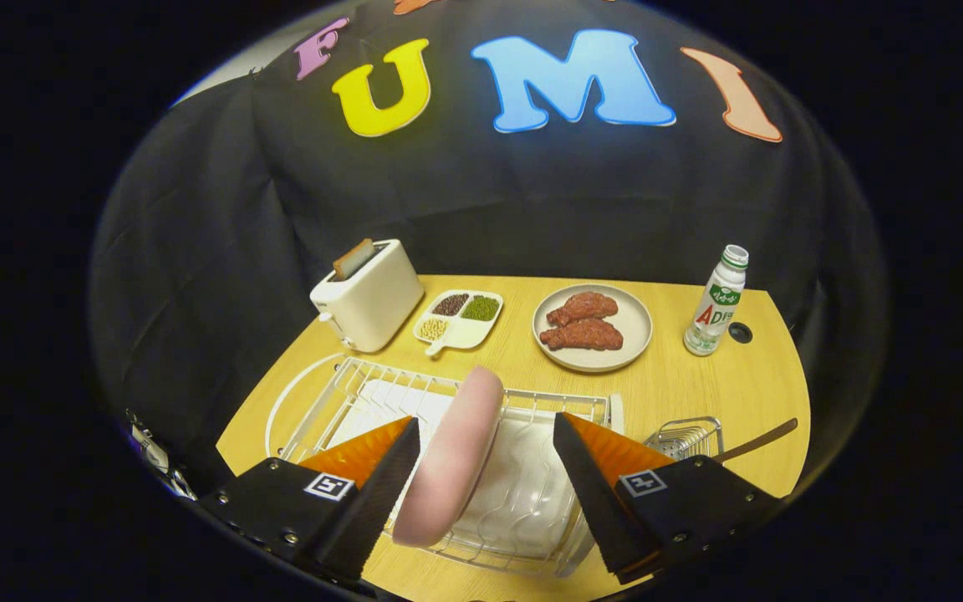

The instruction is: Take the plate from the dish rack, then take the spoon from the basket and place it into the plate.

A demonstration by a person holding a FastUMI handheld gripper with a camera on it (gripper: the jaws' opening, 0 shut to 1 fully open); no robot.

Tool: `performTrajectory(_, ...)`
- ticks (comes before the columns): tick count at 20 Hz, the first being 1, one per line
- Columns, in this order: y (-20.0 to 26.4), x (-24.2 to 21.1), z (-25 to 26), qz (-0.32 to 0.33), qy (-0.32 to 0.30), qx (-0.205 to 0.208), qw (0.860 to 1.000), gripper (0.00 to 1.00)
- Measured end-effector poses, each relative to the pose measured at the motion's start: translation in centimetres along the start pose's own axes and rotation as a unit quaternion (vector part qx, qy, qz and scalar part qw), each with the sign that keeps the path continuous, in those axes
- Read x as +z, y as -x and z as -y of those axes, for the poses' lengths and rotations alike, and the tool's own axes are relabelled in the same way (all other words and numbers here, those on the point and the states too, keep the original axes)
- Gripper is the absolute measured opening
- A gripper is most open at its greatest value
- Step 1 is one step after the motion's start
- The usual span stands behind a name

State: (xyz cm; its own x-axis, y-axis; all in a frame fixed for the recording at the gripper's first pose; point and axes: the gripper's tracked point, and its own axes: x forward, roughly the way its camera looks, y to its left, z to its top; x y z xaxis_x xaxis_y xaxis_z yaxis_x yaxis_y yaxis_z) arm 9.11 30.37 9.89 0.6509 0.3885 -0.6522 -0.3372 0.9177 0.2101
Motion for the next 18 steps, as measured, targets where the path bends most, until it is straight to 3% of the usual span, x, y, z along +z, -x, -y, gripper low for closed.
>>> performTrajectory(6,-3.3,-3.1,-1.4,-0.106,-0.081,0.022,0.991,0.99)
performTrajectory(11,-3.8,-4.8,-2.0,-0.157,-0.096,0.014,0.983,0.76)
performTrajectory(13,-3.8,-4.6,-2.2,-0.163,-0.087,0.016,0.983,0.53)
performTrajectory(15,-3.2,-4.9,-1.7,-0.174,-0.075,-0.003,0.982,0.53)
performTrajectory(18,-3.3,-5.3,-0.9,-0.199,-0.049,-0.032,0.978,0.44)
